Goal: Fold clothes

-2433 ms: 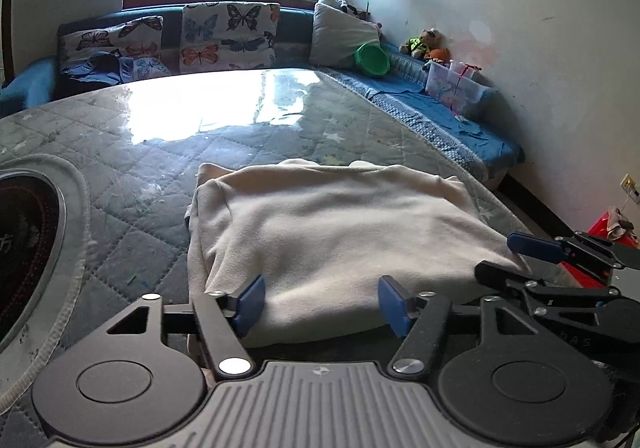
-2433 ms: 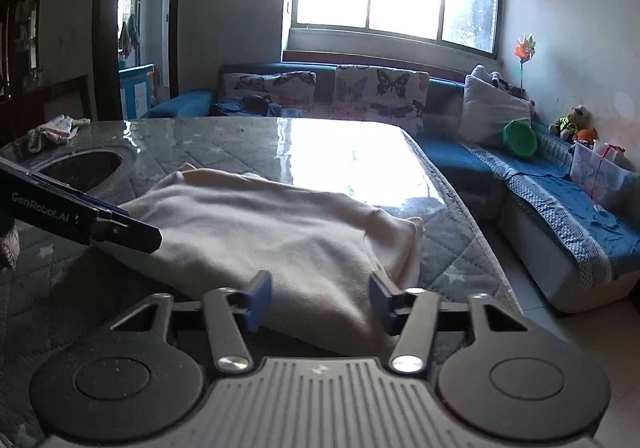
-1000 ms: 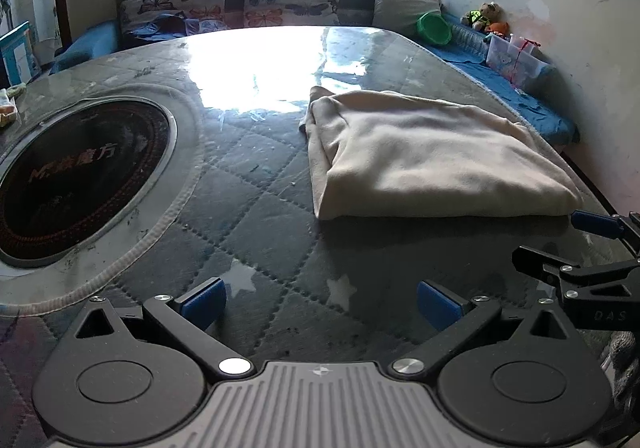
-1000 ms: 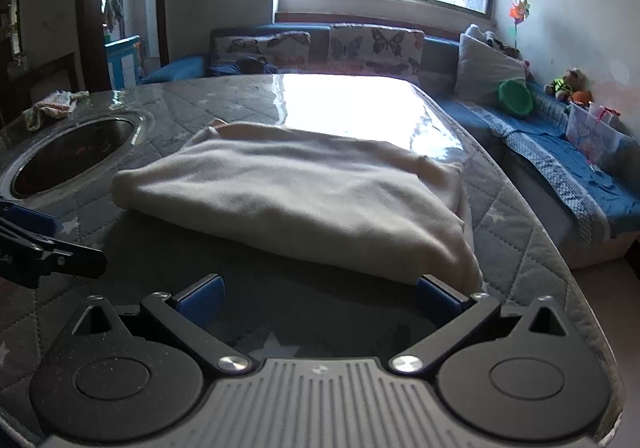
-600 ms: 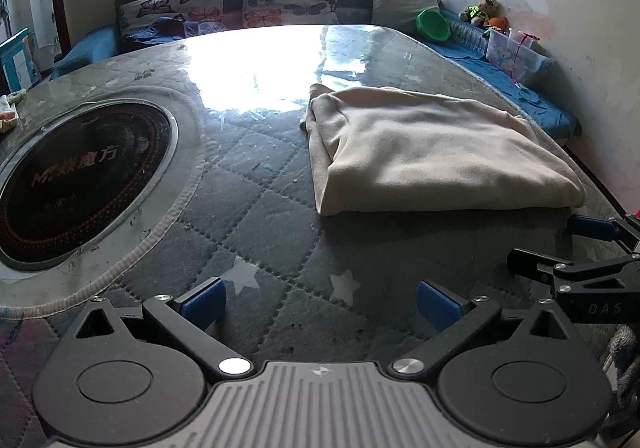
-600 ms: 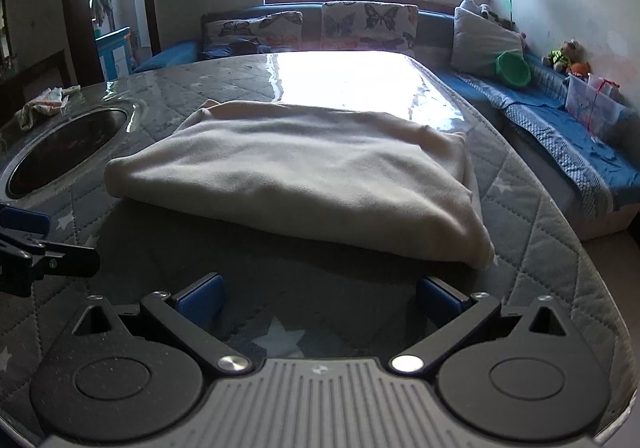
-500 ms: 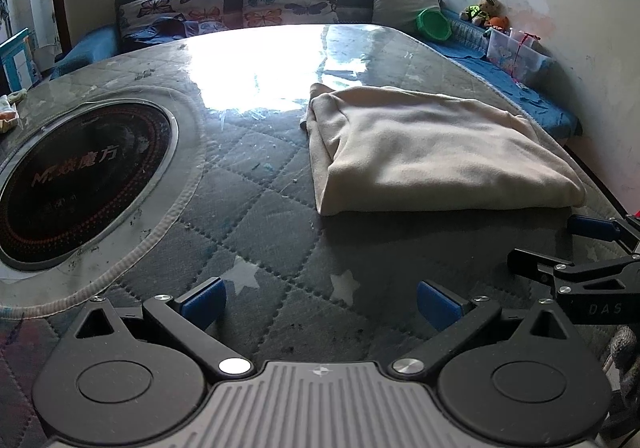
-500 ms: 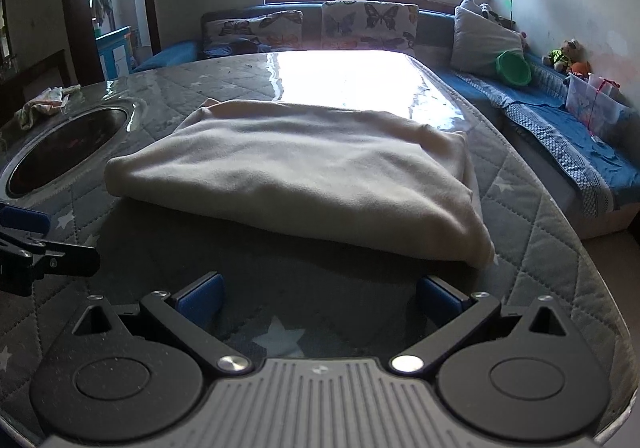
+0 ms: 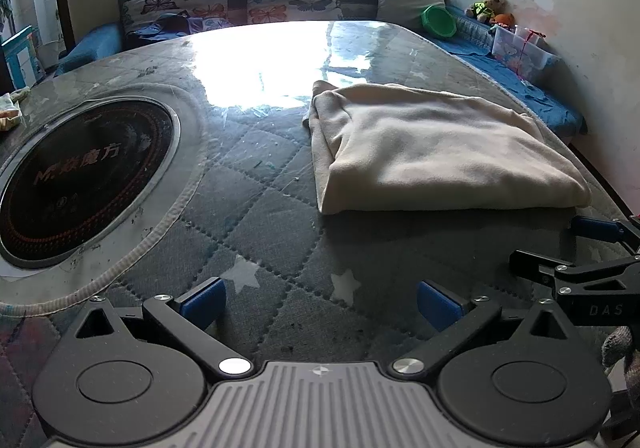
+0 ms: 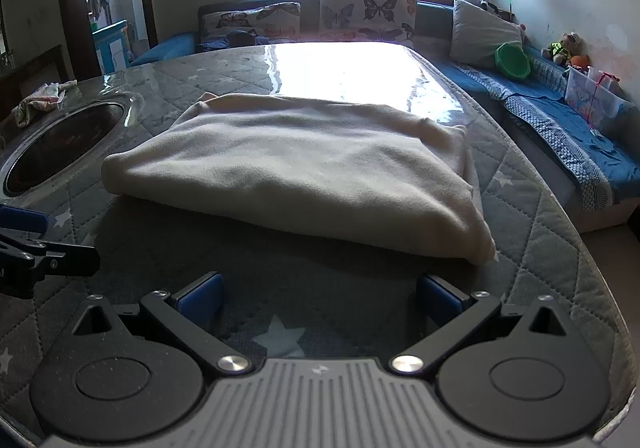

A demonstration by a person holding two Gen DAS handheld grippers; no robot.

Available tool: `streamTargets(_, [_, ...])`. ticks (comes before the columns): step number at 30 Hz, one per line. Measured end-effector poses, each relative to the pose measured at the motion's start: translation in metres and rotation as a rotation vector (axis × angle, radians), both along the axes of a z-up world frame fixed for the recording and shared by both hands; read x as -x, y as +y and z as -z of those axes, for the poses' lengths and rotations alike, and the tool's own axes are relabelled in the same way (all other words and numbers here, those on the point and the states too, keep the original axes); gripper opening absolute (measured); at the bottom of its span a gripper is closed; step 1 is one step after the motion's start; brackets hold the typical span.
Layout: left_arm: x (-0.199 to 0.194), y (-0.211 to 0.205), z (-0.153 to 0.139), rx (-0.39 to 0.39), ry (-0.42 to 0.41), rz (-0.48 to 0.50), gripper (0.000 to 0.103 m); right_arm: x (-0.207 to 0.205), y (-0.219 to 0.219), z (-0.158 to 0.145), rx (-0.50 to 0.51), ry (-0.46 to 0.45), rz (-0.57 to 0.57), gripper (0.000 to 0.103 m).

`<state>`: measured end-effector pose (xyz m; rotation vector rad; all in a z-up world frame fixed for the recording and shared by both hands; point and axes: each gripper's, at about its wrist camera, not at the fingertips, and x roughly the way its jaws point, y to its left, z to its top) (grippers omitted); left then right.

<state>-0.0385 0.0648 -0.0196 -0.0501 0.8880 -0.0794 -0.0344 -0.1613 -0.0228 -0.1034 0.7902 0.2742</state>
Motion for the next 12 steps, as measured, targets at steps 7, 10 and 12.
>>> streamTargets(7, [0.0004,-0.0001,-0.0001,0.004,0.0,-0.008,0.103,-0.0002,0.0007,0.0001,0.002,0.001,0.002,0.103])
streamTargets(10, [0.0002,-0.0004,-0.0005,0.007,0.002,-0.01,0.103,0.0001,0.0005,0.0003,0.002,0.0,0.002,0.103])
streamTargets(12, [0.0002,-0.001,-0.001,0.012,0.004,-0.005,0.103,0.0006,0.0003,0.0005,0.002,-0.002,0.003,0.103])
